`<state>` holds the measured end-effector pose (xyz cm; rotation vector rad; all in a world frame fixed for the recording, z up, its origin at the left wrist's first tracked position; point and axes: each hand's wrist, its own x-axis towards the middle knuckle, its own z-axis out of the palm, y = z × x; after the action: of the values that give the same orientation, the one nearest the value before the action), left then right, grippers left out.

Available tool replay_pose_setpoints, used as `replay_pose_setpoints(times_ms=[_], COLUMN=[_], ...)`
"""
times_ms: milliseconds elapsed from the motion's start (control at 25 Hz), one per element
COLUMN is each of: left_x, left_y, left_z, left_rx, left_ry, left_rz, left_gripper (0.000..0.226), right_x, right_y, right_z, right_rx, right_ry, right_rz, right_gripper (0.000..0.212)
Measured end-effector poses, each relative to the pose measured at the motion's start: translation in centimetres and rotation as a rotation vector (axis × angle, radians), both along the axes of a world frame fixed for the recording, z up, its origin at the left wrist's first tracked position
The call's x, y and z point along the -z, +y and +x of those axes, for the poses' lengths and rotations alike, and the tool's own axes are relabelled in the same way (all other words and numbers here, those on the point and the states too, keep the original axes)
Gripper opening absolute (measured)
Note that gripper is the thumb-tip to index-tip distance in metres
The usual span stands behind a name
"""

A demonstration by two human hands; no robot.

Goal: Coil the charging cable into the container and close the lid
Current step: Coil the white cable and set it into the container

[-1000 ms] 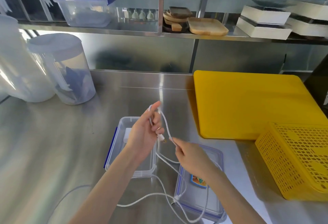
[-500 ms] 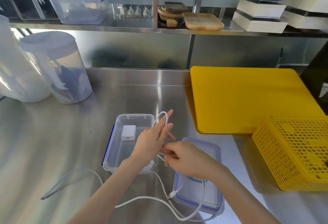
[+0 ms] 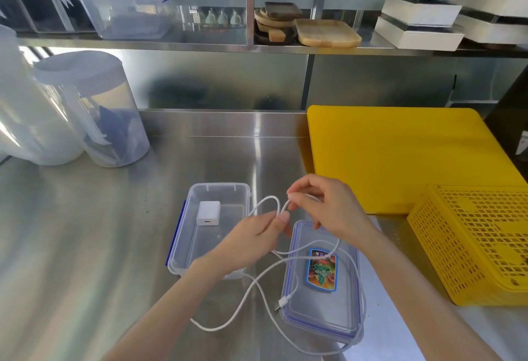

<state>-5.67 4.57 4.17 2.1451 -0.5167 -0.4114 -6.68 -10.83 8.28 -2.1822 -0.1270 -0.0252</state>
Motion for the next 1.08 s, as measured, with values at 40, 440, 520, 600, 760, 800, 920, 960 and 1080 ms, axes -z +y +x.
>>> replay_pose_setpoints(times_ms=[40,440,520,600,760,800,920,960,1080], left_x=[0.0,-1.7,-1.1,-0.8,-0.8,-0.8,-1.2,-1.4,-2.3], left_y=[-0.2,1.8,2.7,3.3,3.9,4.0,3.0,3.0,3.4], left_z=[-0.3,1.5,2.4,2.1,2.5,2.6,2.4,2.0,1.5], left_rx=[0.01,-0.044,0.175,0.103,0.032,-0.002,0.01,-0.035,-0.184], left_ry=[0.109,0.778,0.972,1.004,0.993,0.993,0.913,0.832,0.713], left_rz=[-0.098,-1.284,-1.497,-1.516,-1.512,-1.503,-1.479,-1.427,-1.36], left_gripper=[0.037,0.038,0.042,0.047,0.046,0.045,0.023,0.022,0.027], right_x=[-0.1,2.8,2.7,2.9,4.4,4.9,4.9,4.8,4.2], right_y=[0.0,-0.5,-0.8,-1.1,0.2,0.8,2.6,3.1,3.8], right_z=[0.1,-0.2,-0.3,-0.4,-0.8,-1.1,-2.2,-2.5,-2.7], right_rx=[0.007,0.082,0.04,0.028,0.042,0.026,-0.052,-0.094,-0.245], right_ry=[-0.028,0.069,0.124,0.111,-0.039,-0.048,-0.022,-0.025,-0.002], right_rz=[0.029,0.465,0.548,0.513,-0.057,-0.155,-0.409,-0.473,-0.524], right_gripper=[0.004,0.018,0.022,0.025,0.019,0.022,0.029,0.031,0.042])
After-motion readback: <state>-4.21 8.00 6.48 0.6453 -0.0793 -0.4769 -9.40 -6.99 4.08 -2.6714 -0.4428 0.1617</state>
